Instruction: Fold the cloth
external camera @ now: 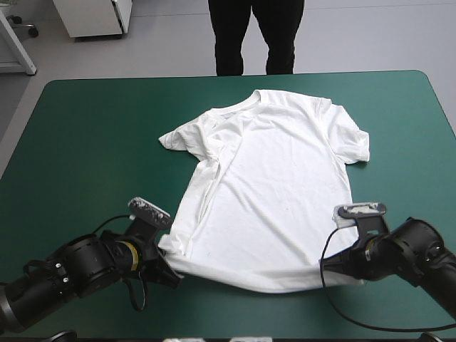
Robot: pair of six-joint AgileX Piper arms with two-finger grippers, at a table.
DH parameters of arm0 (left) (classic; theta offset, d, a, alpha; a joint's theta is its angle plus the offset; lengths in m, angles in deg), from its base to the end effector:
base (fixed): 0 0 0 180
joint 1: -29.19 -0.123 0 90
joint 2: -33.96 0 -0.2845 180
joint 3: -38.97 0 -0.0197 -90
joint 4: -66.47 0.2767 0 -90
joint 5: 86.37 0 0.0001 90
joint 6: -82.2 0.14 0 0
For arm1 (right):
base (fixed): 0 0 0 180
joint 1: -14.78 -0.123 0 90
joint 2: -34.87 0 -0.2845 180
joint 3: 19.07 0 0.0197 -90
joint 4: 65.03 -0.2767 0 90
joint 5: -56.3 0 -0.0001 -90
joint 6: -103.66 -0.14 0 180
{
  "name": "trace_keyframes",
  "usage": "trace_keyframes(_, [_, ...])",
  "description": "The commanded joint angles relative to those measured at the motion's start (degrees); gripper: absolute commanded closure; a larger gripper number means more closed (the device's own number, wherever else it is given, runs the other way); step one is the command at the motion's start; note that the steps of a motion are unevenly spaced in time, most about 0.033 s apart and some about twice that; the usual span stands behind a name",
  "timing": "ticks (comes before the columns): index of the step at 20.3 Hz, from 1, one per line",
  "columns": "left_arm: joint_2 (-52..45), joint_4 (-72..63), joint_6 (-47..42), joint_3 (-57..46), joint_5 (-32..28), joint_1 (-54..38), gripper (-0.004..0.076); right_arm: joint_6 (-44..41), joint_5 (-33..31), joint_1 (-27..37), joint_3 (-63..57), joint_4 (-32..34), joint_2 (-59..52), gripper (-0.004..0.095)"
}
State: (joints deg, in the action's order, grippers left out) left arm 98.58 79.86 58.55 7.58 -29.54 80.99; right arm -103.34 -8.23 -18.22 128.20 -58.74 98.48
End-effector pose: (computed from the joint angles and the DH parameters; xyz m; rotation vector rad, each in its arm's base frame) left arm 0.1570 -0.1557 0.2492 0.7418 2.5216 -0.1518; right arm 0.1724 0.0955 0.2353 -0.1891 2.7914 0.1059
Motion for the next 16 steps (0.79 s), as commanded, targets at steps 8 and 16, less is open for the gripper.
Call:
trace_keyframes(8, [-0.19,27.5,-0.55,37.47,-5.27,0.17,0.0733,1.26,-2.13,0.06,42.5,20.39,-0.33,0.0925])
trace_keyframes(16, [8.83,46.49,-0.02,60.64,-20.03,0.17,0.0733,7.53,9.19,0.06,69.04,27.06,9.11,0.0925])
